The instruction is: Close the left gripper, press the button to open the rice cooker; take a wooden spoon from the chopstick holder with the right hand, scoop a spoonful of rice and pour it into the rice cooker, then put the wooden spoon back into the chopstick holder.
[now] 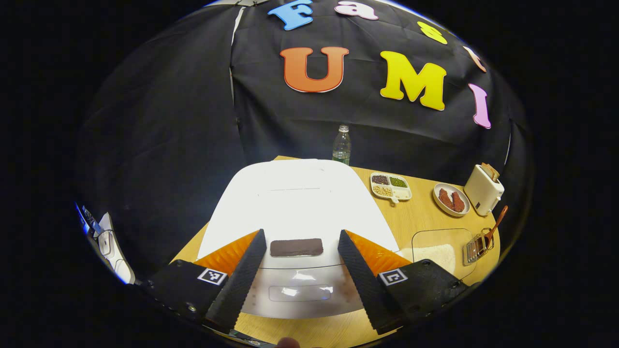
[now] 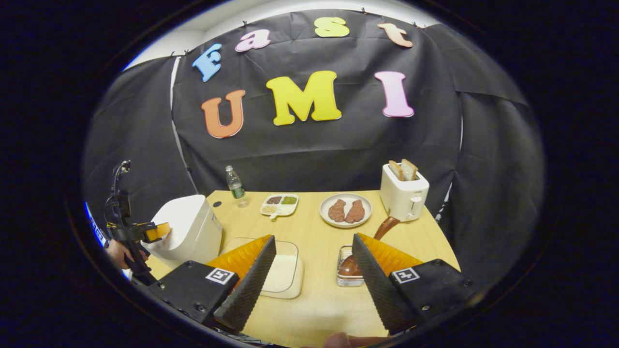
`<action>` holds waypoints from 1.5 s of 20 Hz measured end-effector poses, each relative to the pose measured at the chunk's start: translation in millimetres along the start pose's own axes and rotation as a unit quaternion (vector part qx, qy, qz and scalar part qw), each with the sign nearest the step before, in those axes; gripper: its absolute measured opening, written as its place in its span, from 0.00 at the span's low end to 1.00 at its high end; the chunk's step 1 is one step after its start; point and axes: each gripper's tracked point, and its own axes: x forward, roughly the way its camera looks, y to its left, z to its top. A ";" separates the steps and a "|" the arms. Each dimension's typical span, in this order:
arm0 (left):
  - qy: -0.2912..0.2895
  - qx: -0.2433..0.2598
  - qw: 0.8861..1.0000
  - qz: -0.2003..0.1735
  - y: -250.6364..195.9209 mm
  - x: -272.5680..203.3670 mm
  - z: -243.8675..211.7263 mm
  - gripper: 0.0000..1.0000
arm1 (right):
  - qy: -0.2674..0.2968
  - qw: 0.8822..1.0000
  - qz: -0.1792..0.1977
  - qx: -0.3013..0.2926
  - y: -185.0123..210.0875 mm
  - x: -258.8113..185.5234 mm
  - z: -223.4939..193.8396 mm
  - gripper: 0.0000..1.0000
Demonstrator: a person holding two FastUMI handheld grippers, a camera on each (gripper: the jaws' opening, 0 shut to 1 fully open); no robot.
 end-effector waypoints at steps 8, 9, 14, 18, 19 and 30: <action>-0.037 0.005 0.999 0.037 0.7 -10.2 20.6 0.97 | 0.002 0.998 0.060 -0.005 5.8 31.9 6.5 0.96; -0.051 0.009 0.998 0.035 -2.2 -17.0 29.8 0.98 | -0.008 0.998 0.054 -0.007 3.1 28.6 13.8 1.00; -0.147 0.014 0.989 0.000 -26.8 -81.1 84.7 0.97 | -0.077 0.997 0.014 0.000 2.4 -22.3 47.3 1.00; -0.207 0.000 0.976 -0.066 -58.3 -160.2 98.9 0.97 | -0.136 0.990 -0.017 -0.008 20.2 -94.5 62.1 1.00; -0.217 0.002 0.972 -0.085 -66.4 -180.2 99.6 0.97 | -0.149 0.988 -0.026 -0.011 25.2 -114.2 63.1 1.00; -0.294 0.047 0.929 -0.221 -104.9 -354.4 75.7 0.96 | -0.206 0.974 -0.088 -0.029 69.3 -267.3 46.0 1.00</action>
